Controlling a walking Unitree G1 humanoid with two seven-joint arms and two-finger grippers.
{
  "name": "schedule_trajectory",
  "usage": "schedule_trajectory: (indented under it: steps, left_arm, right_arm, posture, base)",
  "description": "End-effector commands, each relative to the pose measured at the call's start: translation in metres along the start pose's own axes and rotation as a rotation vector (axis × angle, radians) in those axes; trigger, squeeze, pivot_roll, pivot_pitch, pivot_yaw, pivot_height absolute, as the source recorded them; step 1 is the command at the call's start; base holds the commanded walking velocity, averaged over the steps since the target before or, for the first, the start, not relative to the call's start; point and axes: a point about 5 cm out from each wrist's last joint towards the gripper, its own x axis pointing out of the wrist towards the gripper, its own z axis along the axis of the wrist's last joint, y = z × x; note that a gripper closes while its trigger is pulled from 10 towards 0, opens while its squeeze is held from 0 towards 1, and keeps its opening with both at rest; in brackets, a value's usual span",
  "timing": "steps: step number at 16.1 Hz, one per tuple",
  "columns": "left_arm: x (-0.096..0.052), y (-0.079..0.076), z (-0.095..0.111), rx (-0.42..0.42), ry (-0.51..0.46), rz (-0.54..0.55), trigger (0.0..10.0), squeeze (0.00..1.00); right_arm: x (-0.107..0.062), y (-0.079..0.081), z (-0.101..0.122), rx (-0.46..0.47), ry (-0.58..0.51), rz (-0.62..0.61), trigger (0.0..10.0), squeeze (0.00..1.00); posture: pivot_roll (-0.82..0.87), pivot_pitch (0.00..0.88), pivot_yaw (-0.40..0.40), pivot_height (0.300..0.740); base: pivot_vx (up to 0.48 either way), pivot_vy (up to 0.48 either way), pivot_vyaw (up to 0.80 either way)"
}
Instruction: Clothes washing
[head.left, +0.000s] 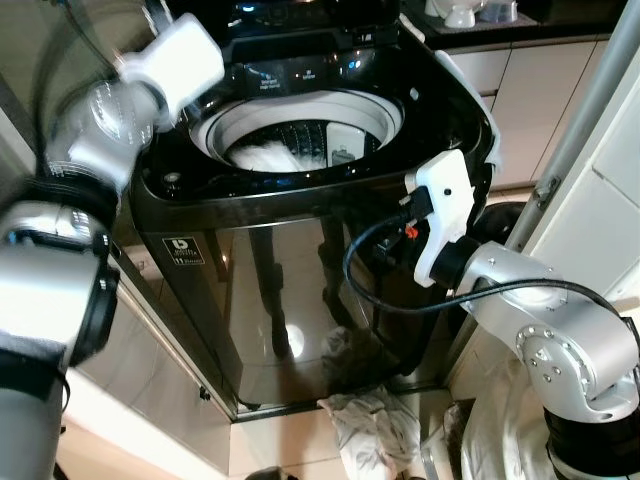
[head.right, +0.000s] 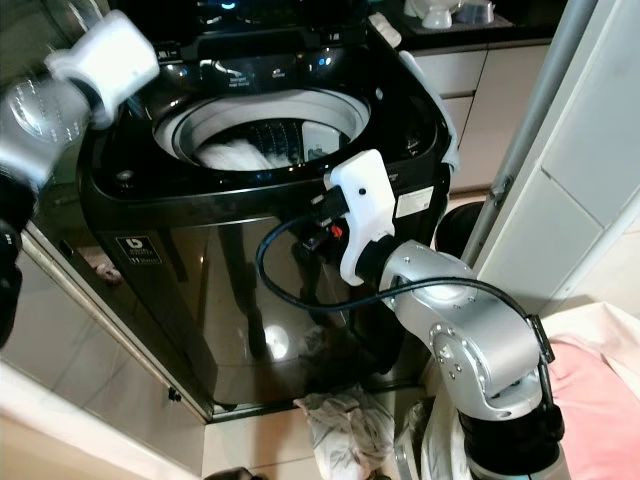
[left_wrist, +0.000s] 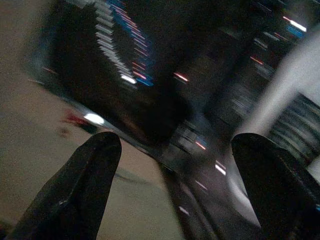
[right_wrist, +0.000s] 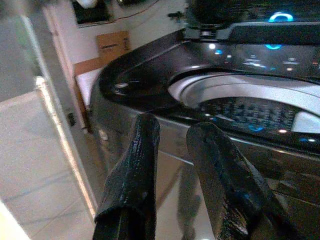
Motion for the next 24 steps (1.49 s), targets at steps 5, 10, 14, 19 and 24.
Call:
schedule_trajectory:
  steps: [5, 10, 14, 19, 24]
  left_arm:
    - [-0.003, -0.039, 0.018, -0.828, -0.176, -0.223, 10.0, 0.0]
    - [-0.081, -0.115, 0.008, -0.934, -0.169, -0.098, 10.0, 0.0]
    - [-0.15, -0.164, -0.021, -0.874, 0.049, -0.155, 10.0, 0.0]
    - [-0.172, -0.195, -0.009, -0.876, 0.12, -0.249, 10.0, 0.0]
    - [-0.18, -0.201, -0.011, -0.849, 0.159, -0.249, 10.0, 0.0]
  right_arm:
    - [-0.006, -0.025, -0.001, 0.005, -0.047, -0.245, 10.0, 0.0]
    - [-0.008, -0.019, -0.016, 0.038, -0.047, -0.267, 10.0, 0.0]
    - [-0.005, -0.015, -0.052, 0.081, 0.029, -0.252, 10.0, 0.0]
    - [0.002, -0.008, -0.07, 0.049, 0.082, -0.204, 10.0, 0.0]
    - [-0.004, -0.017, -0.079, 0.037, 0.099, -0.245, 10.0, 0.0]
  posture:
    - [-0.09, 0.0, 0.129, 0.74]
    - [-0.07, 0.0, 0.083, 0.74]
    - [-0.03, 0.0, 0.049, 0.74]
    - [-0.02, 0.0, 0.046, 0.74]
    - [-0.02, 0.0, 0.048, 0.74]
  base:
    - [0.0, 0.0, 0.0]
    - [0.0, 0.0, 0.0]
    - [-0.266, 0.0, 0.0]
    - [-0.399, 0.0, 0.09]
    - [-0.423, 0.0, 0.51]
